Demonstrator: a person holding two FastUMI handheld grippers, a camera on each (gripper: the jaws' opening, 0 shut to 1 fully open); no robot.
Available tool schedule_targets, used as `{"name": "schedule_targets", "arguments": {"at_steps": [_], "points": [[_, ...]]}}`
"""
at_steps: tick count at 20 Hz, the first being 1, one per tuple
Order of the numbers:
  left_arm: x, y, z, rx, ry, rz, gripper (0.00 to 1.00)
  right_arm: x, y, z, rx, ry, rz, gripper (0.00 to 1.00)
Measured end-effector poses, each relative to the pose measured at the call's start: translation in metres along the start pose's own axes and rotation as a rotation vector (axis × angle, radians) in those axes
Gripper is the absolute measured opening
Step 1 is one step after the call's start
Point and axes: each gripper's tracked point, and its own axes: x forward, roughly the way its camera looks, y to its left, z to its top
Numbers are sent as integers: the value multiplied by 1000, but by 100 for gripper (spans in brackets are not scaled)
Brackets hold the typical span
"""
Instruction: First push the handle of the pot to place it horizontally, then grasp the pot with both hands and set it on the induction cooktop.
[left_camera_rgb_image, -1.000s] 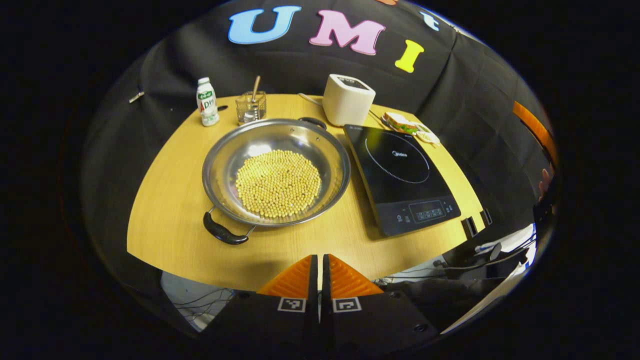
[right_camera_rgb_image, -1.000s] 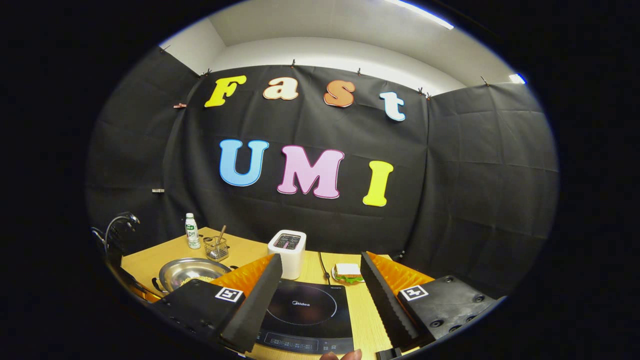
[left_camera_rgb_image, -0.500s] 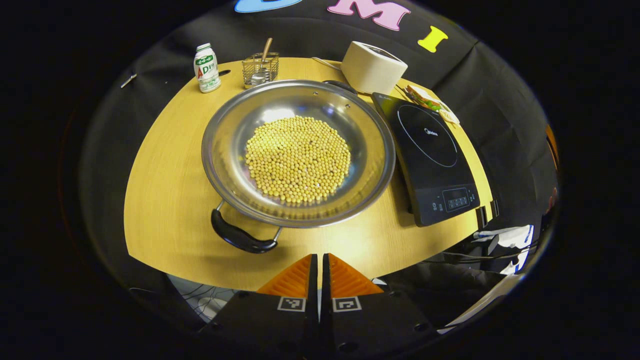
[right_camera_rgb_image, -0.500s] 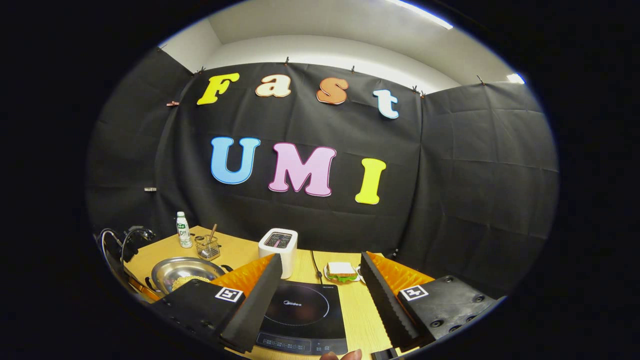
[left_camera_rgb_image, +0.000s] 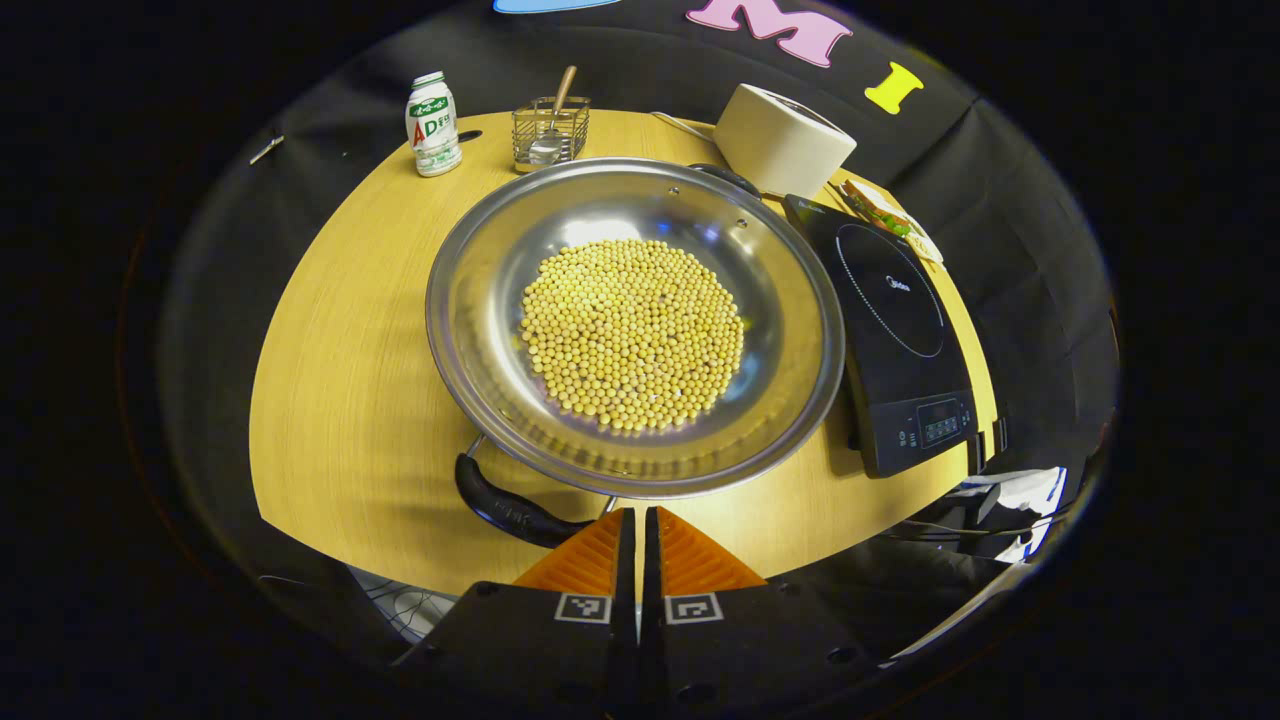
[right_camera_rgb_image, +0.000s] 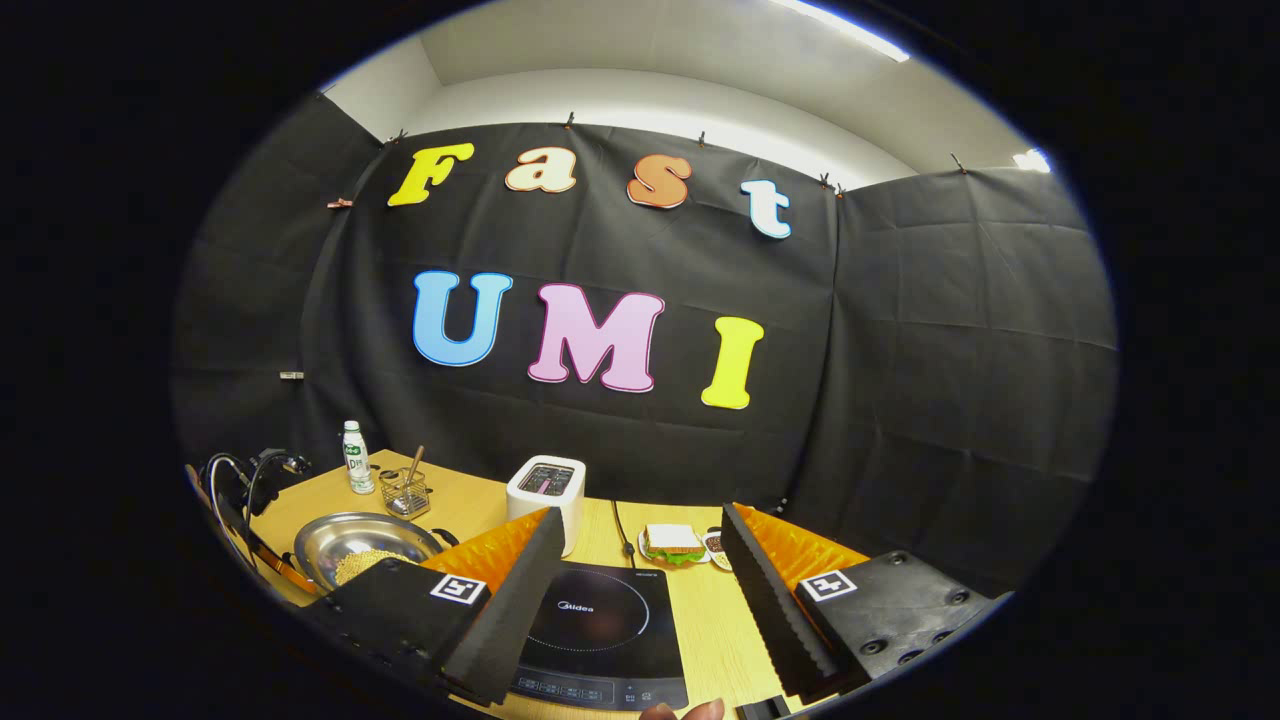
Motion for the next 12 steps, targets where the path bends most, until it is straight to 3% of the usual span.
{"name": "schedule_targets", "arguments": {"at_steps": [3,12], "points": [[4,3,4,-11,-14,-7,5,1,2,-2,-3,4,-3,98],[-1,57,11,-48,-6,77,5,5,8,-6,-11,16,-4,98]]}}
